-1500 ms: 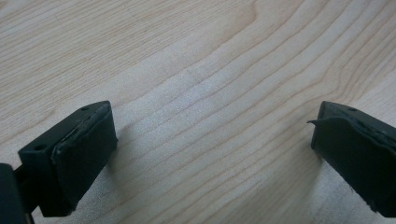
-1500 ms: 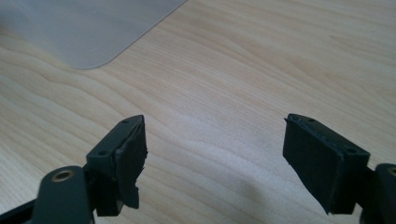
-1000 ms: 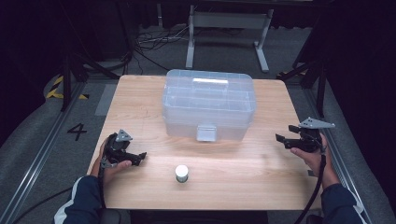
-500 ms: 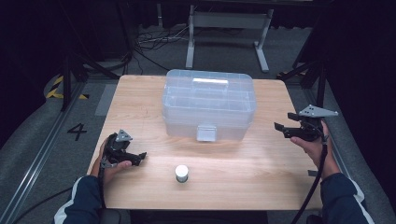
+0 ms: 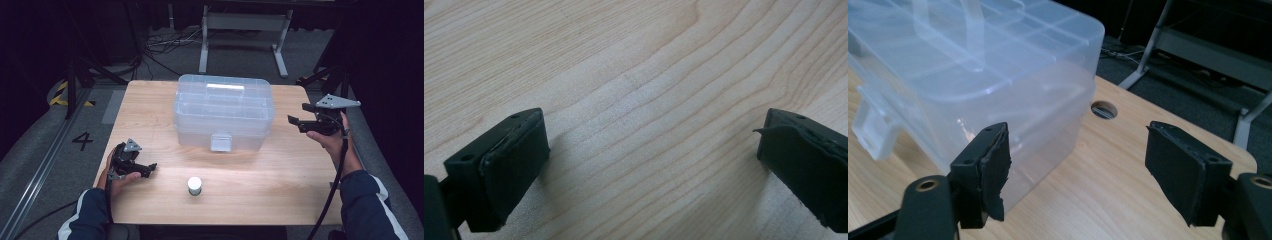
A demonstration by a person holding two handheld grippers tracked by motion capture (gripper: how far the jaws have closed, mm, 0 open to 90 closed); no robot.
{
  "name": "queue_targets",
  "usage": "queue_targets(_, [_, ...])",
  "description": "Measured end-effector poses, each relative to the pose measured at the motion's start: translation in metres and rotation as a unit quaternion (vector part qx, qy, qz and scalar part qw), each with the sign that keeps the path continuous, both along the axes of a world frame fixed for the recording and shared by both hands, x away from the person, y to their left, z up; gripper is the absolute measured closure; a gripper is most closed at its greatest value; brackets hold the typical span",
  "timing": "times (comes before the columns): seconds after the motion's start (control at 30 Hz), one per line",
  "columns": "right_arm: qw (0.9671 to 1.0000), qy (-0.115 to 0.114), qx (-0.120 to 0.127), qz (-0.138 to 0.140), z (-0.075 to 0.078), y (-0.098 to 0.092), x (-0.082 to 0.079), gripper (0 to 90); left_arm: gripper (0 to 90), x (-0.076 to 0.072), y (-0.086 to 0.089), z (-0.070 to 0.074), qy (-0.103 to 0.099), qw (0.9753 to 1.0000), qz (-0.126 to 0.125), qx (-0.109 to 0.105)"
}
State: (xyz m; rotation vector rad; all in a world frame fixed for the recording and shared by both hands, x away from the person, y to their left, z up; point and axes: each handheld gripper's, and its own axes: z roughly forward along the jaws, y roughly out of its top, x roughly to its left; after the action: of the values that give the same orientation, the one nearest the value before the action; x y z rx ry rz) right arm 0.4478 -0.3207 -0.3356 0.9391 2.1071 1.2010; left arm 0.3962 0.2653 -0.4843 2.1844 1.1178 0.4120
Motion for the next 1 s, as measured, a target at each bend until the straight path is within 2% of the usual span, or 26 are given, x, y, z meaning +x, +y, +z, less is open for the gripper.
queue_targets(0.07, [1.0000, -0.002, 0.004, 0.003, 0.004, 0.002, 0.001, 26.8, 0.4, 0.000, 0.000, 0.000, 0.000, 1.0000, 0.000, 0.000])
queue_targets(0.17, [0.9999, -0.007, -0.005, 0.009, 0.015, 0.013, 0.006, 27.0, 0.4, 0.000, 0.000, 0.000, 0.000, 1.0000, 0.001, 0.000])
queue_targets(0.23, [0.9999, -0.008, -0.008, 0.011, 0.017, 0.015, 0.007, 27.0, 0.4, 0.000, 0.000, 0.000, 0.000, 1.0000, 0.001, 0.000])
queue_targets(0.3, [0.9996, -0.012, -0.010, 0.023, 0.023, 0.026, 0.010, 27.0, 0.4, 0.000, 0.000, 0.000, 0.000, 1.0000, 0.001, 0.000])
queue_targets(0.63, [0.9984, -0.009, -0.028, 0.048, 0.028, 0.059, 0.024, 27.2, 0.4, 0.000, 0.000, 0.000, 0.000, 1.0000, 0.000, 0.000])
queue_targets(1.0, [0.9974, -0.002, -0.023, 0.068, 0.030, 0.081, 0.035, 30.9, 0.4, 0.000, 0.000, 0.000, 0.000, 1.0000, 0.001, 0.000])
